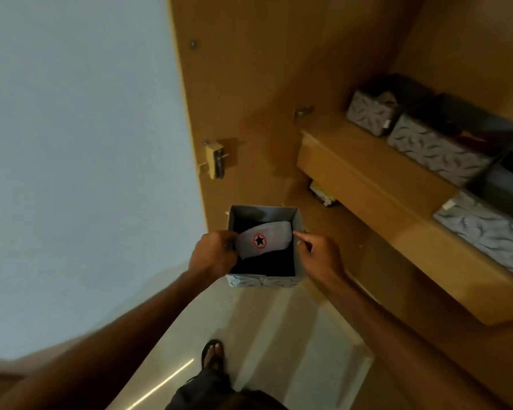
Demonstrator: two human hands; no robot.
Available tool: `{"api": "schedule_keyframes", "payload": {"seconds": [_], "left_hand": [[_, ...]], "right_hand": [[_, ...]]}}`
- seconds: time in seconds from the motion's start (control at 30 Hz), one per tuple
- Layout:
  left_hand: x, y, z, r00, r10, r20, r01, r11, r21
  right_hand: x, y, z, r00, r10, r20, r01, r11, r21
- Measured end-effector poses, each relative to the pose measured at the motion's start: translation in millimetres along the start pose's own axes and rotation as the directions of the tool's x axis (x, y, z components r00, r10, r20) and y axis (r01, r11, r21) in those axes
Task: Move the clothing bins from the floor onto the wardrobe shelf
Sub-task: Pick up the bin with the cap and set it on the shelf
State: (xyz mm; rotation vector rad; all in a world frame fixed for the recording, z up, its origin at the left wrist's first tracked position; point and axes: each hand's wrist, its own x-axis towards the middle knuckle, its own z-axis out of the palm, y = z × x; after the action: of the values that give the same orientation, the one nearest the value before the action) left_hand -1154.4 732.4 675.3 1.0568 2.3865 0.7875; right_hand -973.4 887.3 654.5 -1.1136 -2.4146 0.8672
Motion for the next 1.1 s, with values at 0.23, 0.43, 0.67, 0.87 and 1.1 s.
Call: {"api": "schedule_keyframes", "payload": {"seconds": [0.23,0.43,0.67,0.87,1.1], "left_hand": [[101.5,67.5,16.9,0.978,0.184,0.095,-0.180,0.982,-0.049],[196.3,129.3,18.4,0.935,0.321,0.148,-0.315,0.947,-0.066],[293.9,202.7,22.1,0.878,0.447,0.172,-0.457,0.889,0.023],[362.1,254.5,42.6,0.839,0.523,0.152,-0.540,0.834,0.113],[415.3,294.4,74.6,0.816,0.551,0.174,-0.567,0.822,0.055]], "right_hand": [[59.9,26.5,-54.2,0.985,0.085,-0.151,-0.078,0.996,0.051],[129.3,44.9,-92.7,0.941,0.134,-0.311,-0.131,0.991,0.030],[201.2,67.5,-132.5,0.869,0.169,-0.464,-0.165,0.985,0.051],[262.2,101.0,-161.2,0.838,0.253,-0.484,-0.251,0.965,0.071],[328.1,137.3,-182.4,0.770,0.461,-0.442,-0.435,0.885,0.166]]}}
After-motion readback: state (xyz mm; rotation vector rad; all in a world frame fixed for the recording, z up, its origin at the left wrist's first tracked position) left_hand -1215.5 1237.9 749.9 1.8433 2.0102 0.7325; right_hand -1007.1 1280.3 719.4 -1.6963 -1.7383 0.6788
